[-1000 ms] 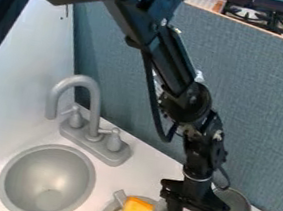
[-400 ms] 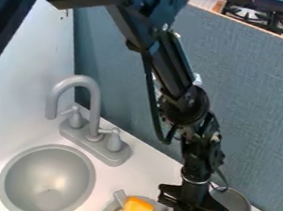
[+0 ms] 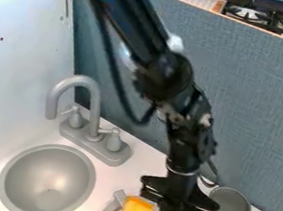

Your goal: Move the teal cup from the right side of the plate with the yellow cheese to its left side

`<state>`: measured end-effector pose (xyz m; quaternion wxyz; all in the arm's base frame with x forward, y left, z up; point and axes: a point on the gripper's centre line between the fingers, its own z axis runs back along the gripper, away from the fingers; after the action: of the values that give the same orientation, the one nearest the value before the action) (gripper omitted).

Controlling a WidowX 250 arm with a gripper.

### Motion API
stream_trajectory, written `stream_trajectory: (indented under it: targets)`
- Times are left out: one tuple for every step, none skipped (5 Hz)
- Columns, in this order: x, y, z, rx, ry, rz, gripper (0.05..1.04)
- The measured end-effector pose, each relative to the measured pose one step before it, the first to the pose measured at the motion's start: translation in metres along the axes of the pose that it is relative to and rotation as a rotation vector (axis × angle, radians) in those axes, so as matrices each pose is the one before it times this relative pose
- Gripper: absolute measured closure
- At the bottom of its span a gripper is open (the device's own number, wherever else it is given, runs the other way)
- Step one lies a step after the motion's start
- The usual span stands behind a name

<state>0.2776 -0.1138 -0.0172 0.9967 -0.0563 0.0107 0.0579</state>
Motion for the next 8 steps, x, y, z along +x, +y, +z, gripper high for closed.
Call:
stream_trajectory:
  targets:
    - [-0.02844,0.04077,0.01851,0.0562,0.0212,0.1508,0.979]
    - [-0.01294,0.05248,-0.00423,0.0169,0.0465,0.1570,0.979]
    - [0.01754,0.04218,-0.00767,-0.0541,-0.0457,0.0480,0.979]
    - [0.00938,0.01474,-0.01978,0.0062,-0.0082,-0.0115,0.979]
    - [0.01597,-0.00011,-0.02402,-0.0029,0.0123,-0.0579,0.979]
    - [0.01158,-0.00356,-0.01820,-0.0087,0.0534,-0.0091,0.979]
    - [0.01393,-0.00397,-0.00113,-0.0069,0.0069,-0.0237,0.979]
    - [0.00102,-0.00123,-0.00033,-0.0060,0.0075,-0.0203,0.933]
